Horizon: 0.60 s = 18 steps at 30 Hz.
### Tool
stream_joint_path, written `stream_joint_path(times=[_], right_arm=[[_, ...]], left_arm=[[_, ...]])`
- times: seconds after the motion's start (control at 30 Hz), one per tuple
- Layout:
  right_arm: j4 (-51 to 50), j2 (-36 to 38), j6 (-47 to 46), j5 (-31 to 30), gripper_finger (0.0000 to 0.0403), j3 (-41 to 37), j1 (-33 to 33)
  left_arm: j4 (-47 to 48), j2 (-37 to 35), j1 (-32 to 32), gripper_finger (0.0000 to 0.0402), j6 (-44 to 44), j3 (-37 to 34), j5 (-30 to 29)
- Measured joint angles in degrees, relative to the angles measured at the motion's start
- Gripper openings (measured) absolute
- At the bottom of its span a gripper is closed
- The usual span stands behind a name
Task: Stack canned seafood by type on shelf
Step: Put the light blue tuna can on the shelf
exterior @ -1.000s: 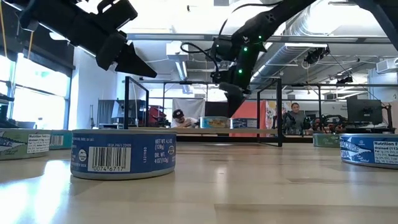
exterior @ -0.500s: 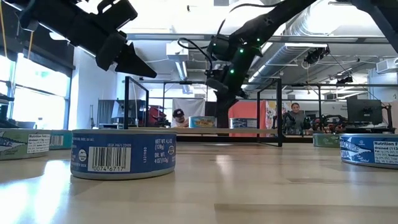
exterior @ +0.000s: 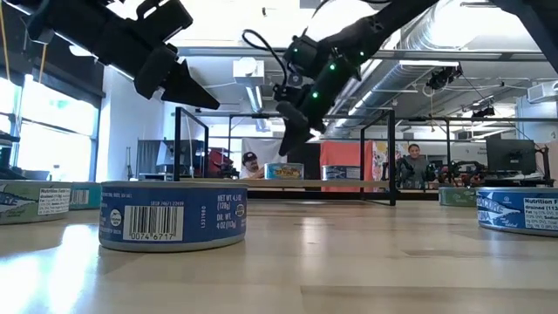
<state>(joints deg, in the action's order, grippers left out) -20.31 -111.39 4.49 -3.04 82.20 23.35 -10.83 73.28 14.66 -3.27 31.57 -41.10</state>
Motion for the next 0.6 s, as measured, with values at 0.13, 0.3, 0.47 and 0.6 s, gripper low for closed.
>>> stream_joint_path(times=[0.13, 0.3, 0.47, 0.6], right_arm=[[2.72, -0.52, -0.61, -0.31, 0.0, -1.5, 1.87], [6.7, -3.49, -1.03, 0.25, 0.0, -1.33, 4.19], [11.81, -5.8, -1.72, -0.29, 0.0, -1.26, 5.64], [12.41, -5.97, -3.1, -1.02, 0.0, -1.28, 6.64]], left_arm=[[0.02, 0.0, 0.0, 0.0003, 0.0, 0.0, 0.0], [0.0, 0.0, 0.0, 0.0003, 0.0, -0.02, 0.0], [0.0, 0.0, 0.0, 0.0003, 0.02, -0.02, 0.0], [0.02, 0.0, 0.0, 0.0003, 0.02, -0.02, 0.0]])
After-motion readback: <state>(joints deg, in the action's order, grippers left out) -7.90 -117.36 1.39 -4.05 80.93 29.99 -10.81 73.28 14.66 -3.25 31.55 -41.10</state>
